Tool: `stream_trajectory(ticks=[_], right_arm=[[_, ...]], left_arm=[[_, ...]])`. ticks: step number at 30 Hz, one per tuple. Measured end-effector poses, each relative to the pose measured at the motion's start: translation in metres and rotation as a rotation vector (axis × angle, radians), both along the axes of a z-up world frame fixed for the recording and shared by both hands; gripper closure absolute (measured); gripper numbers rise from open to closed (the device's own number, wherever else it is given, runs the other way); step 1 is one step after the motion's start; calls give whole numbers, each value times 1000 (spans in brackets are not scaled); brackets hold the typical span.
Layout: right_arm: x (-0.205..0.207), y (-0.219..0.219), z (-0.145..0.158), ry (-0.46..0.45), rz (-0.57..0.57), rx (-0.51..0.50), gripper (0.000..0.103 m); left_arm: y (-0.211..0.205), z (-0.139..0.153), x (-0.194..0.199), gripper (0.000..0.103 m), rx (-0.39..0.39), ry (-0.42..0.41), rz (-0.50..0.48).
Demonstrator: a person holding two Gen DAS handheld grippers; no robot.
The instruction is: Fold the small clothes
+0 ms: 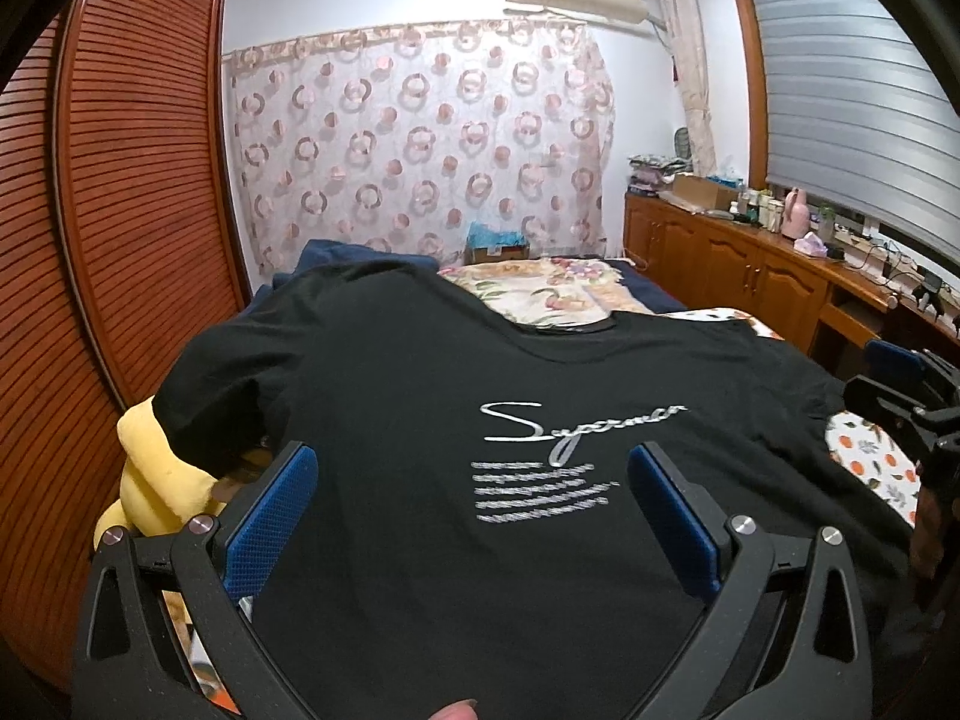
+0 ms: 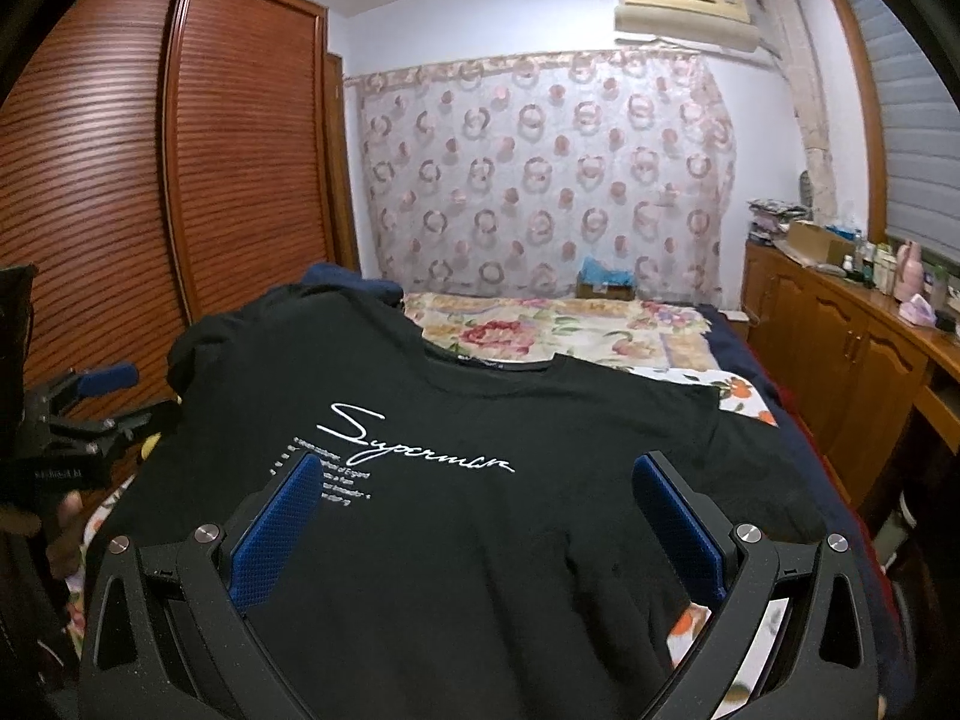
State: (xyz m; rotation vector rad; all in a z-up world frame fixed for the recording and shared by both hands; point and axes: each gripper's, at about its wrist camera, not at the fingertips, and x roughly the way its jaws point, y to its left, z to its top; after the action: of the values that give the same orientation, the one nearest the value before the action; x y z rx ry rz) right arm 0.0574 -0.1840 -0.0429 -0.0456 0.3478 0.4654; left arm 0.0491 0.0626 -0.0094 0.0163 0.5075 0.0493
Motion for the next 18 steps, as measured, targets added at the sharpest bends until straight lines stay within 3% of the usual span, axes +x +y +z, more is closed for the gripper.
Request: stream_trajectory(ticks=[7,14,18], right_arm=[[50,4,5,76,55,-17,0],[103,11,22,130,103,-39,0],[134,18,31,145,125,-51,0]], left_arm=[[44,-9,27,0,-25,53,42],[88,8,47,0,-34,64,90],[114,12,62,0,-82,77,93]])
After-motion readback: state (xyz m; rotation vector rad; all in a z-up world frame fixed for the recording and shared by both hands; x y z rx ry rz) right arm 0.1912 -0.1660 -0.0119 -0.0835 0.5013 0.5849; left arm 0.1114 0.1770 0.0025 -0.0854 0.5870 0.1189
